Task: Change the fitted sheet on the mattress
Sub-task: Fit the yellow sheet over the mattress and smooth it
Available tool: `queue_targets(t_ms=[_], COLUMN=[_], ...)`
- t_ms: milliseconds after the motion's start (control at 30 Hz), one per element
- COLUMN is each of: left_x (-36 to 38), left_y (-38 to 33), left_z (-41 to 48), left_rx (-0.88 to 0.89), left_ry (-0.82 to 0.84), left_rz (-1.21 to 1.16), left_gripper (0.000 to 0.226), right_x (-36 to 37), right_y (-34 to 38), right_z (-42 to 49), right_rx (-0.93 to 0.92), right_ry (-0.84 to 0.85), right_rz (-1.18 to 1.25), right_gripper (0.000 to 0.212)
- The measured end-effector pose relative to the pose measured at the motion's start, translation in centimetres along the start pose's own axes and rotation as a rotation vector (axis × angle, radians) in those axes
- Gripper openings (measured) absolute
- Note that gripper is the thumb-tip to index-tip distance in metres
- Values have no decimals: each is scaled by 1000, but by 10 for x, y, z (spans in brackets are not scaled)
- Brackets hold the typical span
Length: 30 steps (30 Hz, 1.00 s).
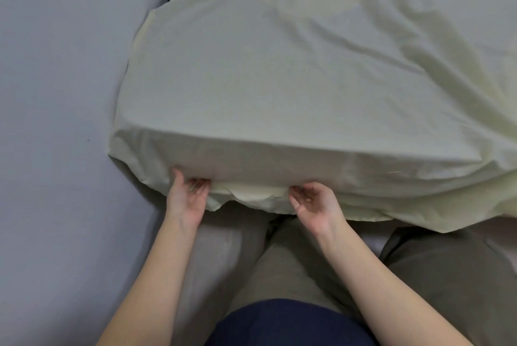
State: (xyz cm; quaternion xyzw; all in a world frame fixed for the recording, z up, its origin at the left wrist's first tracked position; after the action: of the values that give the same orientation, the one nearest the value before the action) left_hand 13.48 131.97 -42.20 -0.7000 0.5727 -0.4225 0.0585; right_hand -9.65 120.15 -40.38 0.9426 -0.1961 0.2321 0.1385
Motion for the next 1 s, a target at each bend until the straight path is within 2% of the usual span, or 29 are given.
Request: queue_targets(t_ms=[200, 433, 533, 667, 767, 900, 1000], left_x=[13, 15, 13, 5, 6, 11, 14], left_y=[-14, -25, -21, -17, -17, -16, -14], left_z=[13, 20, 18, 18, 18, 18, 19], left_rx=[-55, -237, -222, -224, -214, -196, -211], left_ry=[-29, -53, -61, -55, -58, -102, -134], left_rz=[116, 104, 83, -8, -23, -30, -51], left_gripper=[75, 62, 57, 66, 57, 42, 45], right_x=[14, 24, 22, 21, 21, 22, 24], right_y=[2, -2, -1, -4, -3, -3, 1], right_z=[6, 3, 3, 5, 10, 15, 17], right_rx=[39, 77, 92, 99, 99, 75, 57], right_ry=[-33, -45, -75, -54, -37, -39, -32], right_rz=[211, 240, 288, 346, 407, 417, 416], right_gripper=[27, 39, 41, 41, 46, 38, 41])
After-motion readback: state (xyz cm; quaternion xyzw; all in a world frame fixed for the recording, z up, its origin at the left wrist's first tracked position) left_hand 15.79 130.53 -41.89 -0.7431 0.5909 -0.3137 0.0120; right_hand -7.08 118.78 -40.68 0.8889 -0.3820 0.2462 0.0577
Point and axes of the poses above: each hand's wrist, its own z-axis towards the middle knuckle, its own x-axis out of the palm, y = z × x, the point moved 4 cm from there along z, towards the middle knuckle, and after that the axes turned 9 degrees about x, right-handed, at the moved point
